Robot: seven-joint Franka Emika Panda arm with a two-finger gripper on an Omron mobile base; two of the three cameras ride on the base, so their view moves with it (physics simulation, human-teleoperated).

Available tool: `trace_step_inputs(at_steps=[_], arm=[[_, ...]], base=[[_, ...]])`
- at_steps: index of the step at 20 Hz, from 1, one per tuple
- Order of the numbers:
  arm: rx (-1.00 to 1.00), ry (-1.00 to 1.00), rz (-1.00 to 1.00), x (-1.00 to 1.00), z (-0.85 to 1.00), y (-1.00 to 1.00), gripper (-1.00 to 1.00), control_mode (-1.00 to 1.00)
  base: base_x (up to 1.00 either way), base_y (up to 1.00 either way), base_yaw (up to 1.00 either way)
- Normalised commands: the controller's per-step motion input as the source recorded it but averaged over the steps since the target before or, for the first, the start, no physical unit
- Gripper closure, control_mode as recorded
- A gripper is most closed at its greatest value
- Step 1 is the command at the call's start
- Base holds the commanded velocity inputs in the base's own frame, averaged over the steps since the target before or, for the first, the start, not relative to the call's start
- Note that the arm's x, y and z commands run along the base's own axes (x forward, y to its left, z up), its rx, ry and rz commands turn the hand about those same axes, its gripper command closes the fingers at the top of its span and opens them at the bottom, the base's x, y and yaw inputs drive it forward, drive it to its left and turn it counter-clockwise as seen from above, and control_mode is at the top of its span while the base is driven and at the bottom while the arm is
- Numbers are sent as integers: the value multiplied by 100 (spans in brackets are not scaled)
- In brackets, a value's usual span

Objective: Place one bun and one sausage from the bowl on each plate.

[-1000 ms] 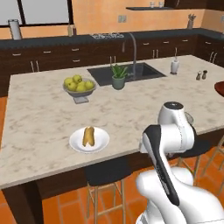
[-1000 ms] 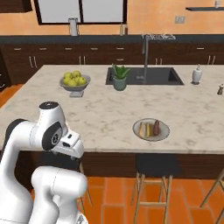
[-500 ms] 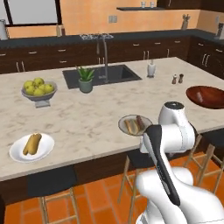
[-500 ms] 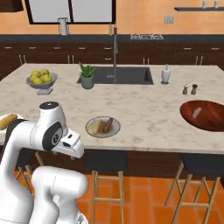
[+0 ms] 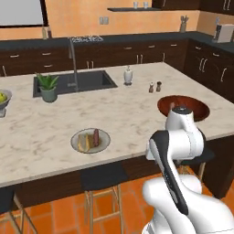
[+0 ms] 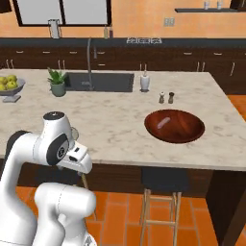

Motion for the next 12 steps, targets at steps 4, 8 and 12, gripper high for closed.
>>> trace_step_inputs(at_steps=[4,8,12], arm=[[0,0,0,0,0,0,-100,100],[0,0,0,0,0,0,-100,100],[0,0,0,0,0,0,-100,100]], base=[[18,-100,-4],[51,-100,-3],[49,-56,0]])
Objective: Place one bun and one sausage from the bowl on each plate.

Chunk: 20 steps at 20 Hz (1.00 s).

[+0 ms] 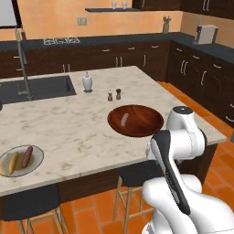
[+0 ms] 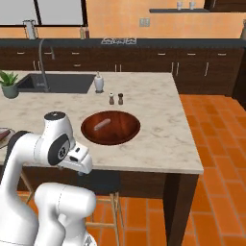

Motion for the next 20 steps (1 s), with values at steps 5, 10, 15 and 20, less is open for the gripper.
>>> trace_step_inputs(at_steps=[5,10,15,20], arm=[[0,0,0,0,0,0,-100,100],[0,0,0,0,0,0,-100,100],[0,0,0,0,0,0,-100,100],[8,1,-3,52,34,-5,-100,-100]], base=[[51,36,10],[60,29,5],[48,2,0],[0,0,0]])
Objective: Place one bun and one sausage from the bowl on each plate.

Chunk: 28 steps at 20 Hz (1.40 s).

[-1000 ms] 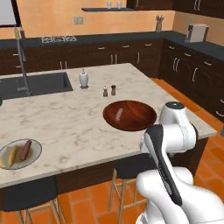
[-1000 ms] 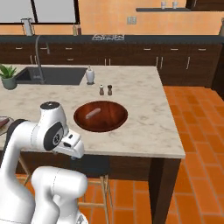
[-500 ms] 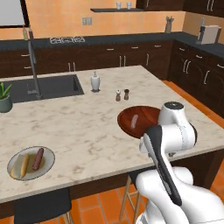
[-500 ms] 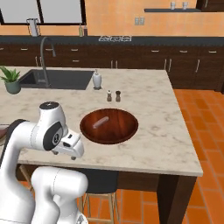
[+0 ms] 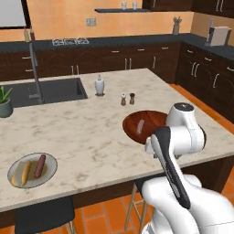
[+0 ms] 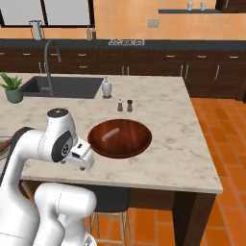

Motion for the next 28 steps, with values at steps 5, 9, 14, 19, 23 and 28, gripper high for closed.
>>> trace_step_inputs(at_steps=[5,9,14,19,23,28], arm=[[29,-1,-10,96,59,-43,-100,-100],[27,7,-16,100,23,-35,-100,-100],[4,3,-10,100,-3,-4,-100,-100],[2,-2,-1,100,-43,-4,-100,-100],[1,-8,0,100,-62,-1,-100,-100],[0,0,0,91,-47,-1,-100,-100]], base=[[0,0,0],[0,0,0],[0,0,0],[0,0,0],[0,0,0],[0,0,0]])
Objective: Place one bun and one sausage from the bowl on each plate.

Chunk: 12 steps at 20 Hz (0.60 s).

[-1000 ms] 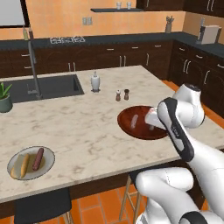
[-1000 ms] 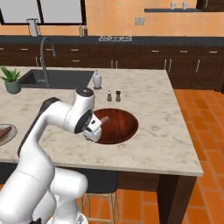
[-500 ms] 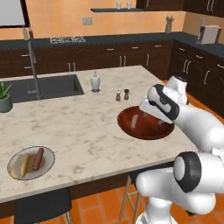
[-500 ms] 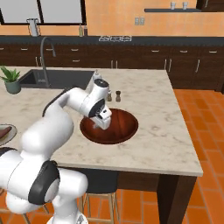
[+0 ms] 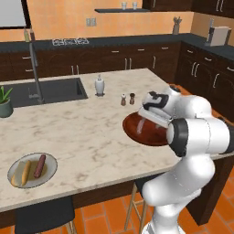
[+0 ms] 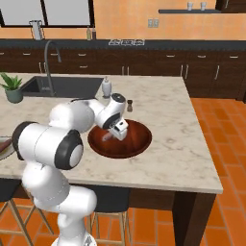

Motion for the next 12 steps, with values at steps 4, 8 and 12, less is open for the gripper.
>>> trace_step_inputs(at_steps=[4,8,12], arm=[[2,0,4,73,-40,0,-100,-100],[4,-1,8,46,-36,1,-100,-100],[1,-1,8,35,-27,17,-100,-100]], base=[[0,0,0],[0,0,0],[0,0,0]])
